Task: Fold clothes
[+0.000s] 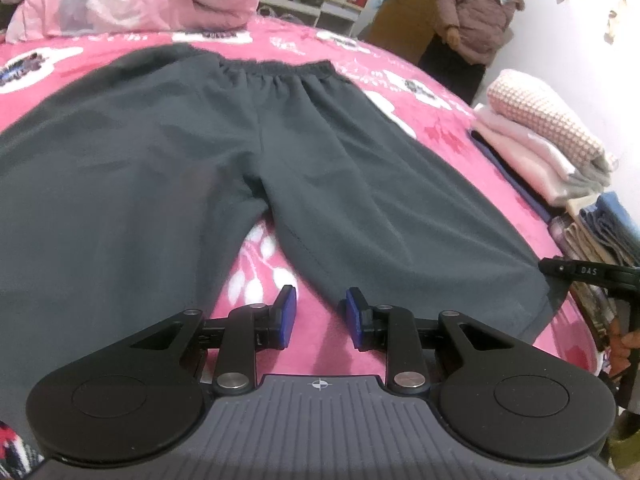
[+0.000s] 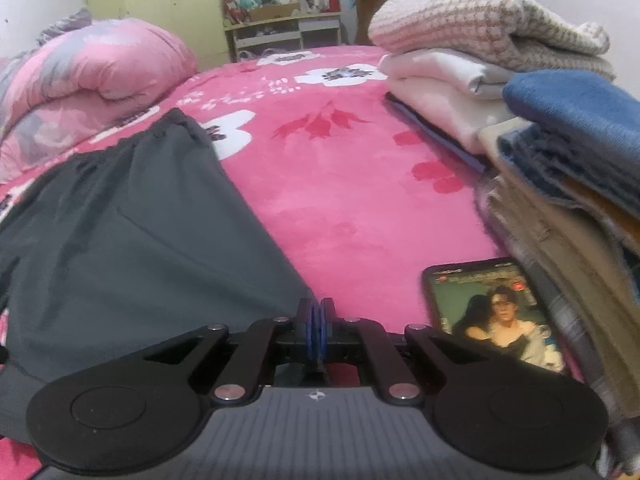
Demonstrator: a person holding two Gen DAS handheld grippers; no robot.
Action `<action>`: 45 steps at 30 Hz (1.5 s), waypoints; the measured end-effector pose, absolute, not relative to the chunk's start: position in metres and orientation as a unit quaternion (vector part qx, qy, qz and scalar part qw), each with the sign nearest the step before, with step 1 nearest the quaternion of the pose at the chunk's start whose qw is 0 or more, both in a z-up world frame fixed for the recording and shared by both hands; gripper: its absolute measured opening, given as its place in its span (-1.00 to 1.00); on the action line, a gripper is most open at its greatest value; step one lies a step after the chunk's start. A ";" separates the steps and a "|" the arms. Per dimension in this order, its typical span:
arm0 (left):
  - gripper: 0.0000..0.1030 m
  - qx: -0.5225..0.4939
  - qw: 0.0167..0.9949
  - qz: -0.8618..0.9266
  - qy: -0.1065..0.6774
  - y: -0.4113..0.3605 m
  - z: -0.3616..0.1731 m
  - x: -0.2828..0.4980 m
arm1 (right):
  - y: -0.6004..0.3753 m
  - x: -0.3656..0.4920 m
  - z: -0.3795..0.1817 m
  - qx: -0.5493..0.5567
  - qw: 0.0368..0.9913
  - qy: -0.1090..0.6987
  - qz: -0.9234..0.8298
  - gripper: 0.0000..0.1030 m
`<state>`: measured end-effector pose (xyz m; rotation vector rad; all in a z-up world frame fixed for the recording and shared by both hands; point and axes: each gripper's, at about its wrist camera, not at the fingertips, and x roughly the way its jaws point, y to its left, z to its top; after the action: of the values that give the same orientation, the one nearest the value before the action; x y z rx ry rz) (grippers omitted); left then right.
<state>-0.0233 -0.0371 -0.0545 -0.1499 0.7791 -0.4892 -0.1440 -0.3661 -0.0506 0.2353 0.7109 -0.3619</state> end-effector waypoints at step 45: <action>-0.99 0.038 0.922 -0.209 0.325 0.023 -0.075 -0.104 | -0.160 -0.025 -0.060 0.175 0.848 0.445 0.229 -1.00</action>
<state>-0.1038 0.0225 -0.0750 0.0786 0.6671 -0.4289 -0.0253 -0.1599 -0.0597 0.3689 0.9371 0.4821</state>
